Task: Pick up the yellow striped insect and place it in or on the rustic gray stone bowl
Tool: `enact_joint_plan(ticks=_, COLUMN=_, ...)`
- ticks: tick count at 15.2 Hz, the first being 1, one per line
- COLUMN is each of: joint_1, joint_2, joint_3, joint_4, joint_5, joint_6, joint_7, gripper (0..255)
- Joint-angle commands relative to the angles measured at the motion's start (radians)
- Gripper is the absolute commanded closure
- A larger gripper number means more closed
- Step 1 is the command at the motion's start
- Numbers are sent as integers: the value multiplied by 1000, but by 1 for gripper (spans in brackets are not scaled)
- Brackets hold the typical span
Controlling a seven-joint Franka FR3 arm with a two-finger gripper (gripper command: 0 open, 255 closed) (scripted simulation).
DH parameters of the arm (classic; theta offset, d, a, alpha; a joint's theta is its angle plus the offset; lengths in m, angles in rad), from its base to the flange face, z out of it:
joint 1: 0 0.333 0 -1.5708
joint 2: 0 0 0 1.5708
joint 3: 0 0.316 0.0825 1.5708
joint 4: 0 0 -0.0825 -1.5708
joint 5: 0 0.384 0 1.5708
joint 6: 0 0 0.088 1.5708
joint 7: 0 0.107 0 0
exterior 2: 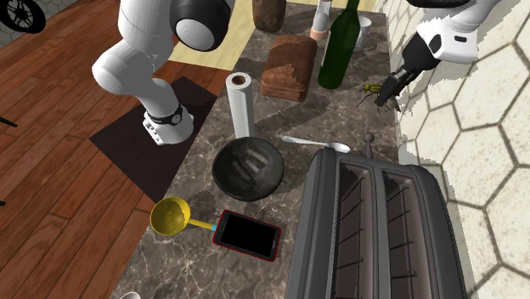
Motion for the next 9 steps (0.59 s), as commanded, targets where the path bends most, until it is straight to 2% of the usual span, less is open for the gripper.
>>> enact_joint_plan(ticks=1, joint_1=12, joint_2=18, joint_3=-2, joint_4=61, joint_5=-4, joint_6=-43, joint_7=-3, gripper=255)
enact_joint_plan(ticks=6, joint_1=47, joint_2=74, joint_3=-11, joint_4=226, joint_5=-15, joint_6=-147, joint_7=-13, gripper=255)
enact_joint_plan(ticks=7, joint_1=-4, joint_2=-19, joint_3=2, joint_4=61, joint_5=2, joint_6=-78, joint_7=-15, gripper=255)
enact_joint_plan(ticks=9, joint_1=-78, joint_2=-142, joint_3=15, joint_4=-145, joint_5=30, joint_6=2, joint_7=-35, gripper=255)
